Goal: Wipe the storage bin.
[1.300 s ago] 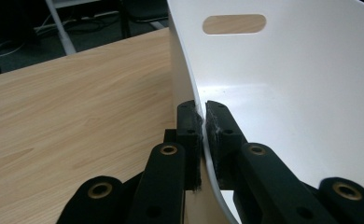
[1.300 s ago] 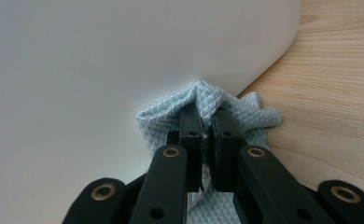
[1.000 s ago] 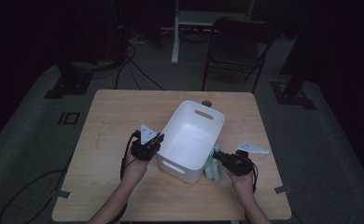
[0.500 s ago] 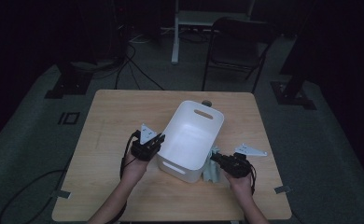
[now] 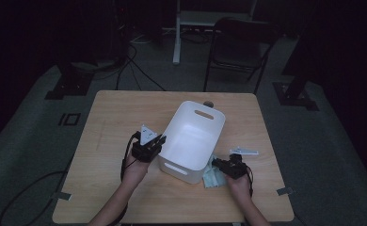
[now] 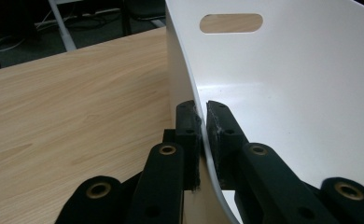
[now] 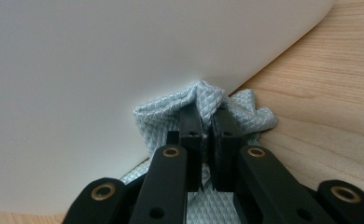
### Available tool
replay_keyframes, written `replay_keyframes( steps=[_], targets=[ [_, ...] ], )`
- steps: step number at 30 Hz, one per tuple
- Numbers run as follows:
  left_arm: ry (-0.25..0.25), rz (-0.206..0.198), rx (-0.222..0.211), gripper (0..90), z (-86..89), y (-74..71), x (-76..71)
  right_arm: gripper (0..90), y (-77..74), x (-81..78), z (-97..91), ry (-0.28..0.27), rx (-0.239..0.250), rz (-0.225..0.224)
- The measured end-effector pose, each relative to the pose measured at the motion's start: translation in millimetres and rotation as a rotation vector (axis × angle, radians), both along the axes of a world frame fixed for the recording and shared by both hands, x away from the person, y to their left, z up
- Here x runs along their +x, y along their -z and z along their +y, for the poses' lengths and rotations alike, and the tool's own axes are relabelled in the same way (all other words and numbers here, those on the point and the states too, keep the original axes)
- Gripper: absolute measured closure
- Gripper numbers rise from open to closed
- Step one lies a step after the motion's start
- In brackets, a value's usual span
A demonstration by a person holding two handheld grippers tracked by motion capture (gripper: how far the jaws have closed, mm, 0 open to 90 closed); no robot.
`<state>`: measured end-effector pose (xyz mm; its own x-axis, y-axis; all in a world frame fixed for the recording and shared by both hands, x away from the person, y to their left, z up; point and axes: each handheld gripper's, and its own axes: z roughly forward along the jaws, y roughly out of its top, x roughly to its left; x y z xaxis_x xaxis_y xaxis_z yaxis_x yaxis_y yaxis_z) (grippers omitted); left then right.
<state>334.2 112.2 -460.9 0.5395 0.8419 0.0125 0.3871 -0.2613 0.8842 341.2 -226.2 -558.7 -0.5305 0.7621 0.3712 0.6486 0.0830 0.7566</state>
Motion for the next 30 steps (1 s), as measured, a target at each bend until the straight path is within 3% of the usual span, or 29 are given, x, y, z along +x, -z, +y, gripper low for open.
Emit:
replay_keyframes(
  steps=[3, 5, 11, 15, 18, 21, 26, 30],
  targets=[
    [-0.007, -0.005, 0.006, 83.3, -0.8, 0.3, -0.1, 85.3, -6.9, -2.8, -0.9, 0.002, 0.022, -0.004],
    [-0.009, -0.010, 0.010, 83.1, -1.4, 0.5, -0.2, 85.3, -16.9, -7.1, -1.4, -0.007, 0.028, -0.039],
    [-0.002, -0.014, 0.009, 79.4, -1.6, 1.1, -0.6, 85.1, -51.4, -23.2, -3.1, -0.031, 0.105, -0.149],
    [0.000, -0.014, 0.016, 78.1, -2.1, 0.9, -0.6, 85.0, -66.3, -31.2, -4.8, -0.049, 0.150, -0.193],
    [0.007, -0.006, -0.003, 75.8, -0.9, 1.5, 0.4, 85.0, -71.1, -33.4, -6.7, -0.050, 0.173, -0.207],
    [0.017, 0.007, -0.019, 70.3, 0.9, 2.0, 1.3, 84.9, -72.7, -34.0, -10.9, -0.042, 0.192, -0.207],
    [0.060, -0.012, -0.044, 48.0, 0.5, -2.8, -2.8, 84.9, -78.8, -34.3, -25.8, 0.002, 0.201, -0.218],
    [0.093, -0.012, -0.069, 37.7, 2.7, -6.3, -3.9, 84.9, -85.8, -34.6, -42.9, 0.058, 0.208, -0.239]
  ],
)
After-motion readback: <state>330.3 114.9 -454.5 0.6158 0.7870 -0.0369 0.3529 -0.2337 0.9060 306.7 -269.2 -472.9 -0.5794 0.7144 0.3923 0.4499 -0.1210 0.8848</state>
